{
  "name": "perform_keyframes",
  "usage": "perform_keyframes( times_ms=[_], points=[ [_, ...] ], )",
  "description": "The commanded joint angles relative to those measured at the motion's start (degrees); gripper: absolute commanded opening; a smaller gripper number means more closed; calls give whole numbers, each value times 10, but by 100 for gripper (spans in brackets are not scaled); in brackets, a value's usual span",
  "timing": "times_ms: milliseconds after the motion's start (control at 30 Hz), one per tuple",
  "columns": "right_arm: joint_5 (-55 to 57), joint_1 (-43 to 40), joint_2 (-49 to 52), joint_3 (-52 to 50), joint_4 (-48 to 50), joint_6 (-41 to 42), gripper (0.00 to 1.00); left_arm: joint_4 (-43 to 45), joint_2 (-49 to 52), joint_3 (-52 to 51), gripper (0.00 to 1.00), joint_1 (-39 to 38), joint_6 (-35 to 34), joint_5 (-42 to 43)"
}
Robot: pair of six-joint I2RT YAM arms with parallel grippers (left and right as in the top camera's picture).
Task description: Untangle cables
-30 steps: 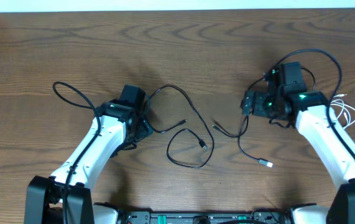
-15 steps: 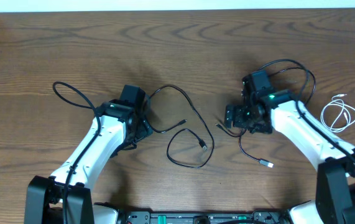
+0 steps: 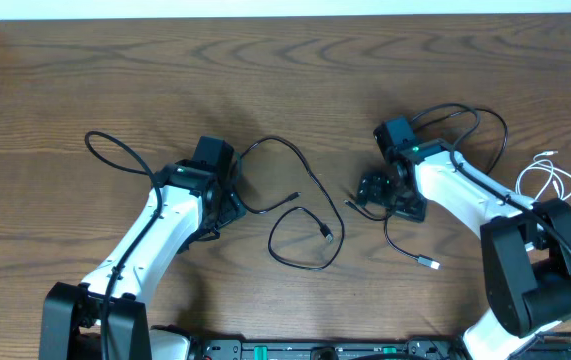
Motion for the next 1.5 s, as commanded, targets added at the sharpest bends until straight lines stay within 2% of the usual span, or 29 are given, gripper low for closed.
perform_keyframes(
  times_ms=[0, 100, 200, 267, 300, 900, 1267, 1467],
  points=[
    [-23, 1, 55, -23, 13, 5, 51, -2, 7, 2, 98, 2, -3, -6],
    [-22, 1, 55, -23, 9, 0, 40, -2, 7, 2, 98, 2, -3, -6],
    [-20, 1, 55, -23, 9, 0, 23, -2, 7, 2, 98, 2, -3, -6],
    [-20, 1, 55, -23, 10, 0, 6, -2, 7, 2, 98, 2, -3, -6],
    [-20, 1, 55, -23, 10, 0, 1, -2, 7, 2, 98, 2, -3, -6],
    [-19, -11, 55, -23, 4, -32, 1, -2, 7, 2, 98, 2, -3, -6],
    [-2, -62, 55, -23, -32, -98, 1, -2, 7, 2, 98, 2, -3, -6],
    [30, -114, 36, 5, -57, -186, 1, -2, 7, 2, 98, 2, -3, -6]
  ],
)
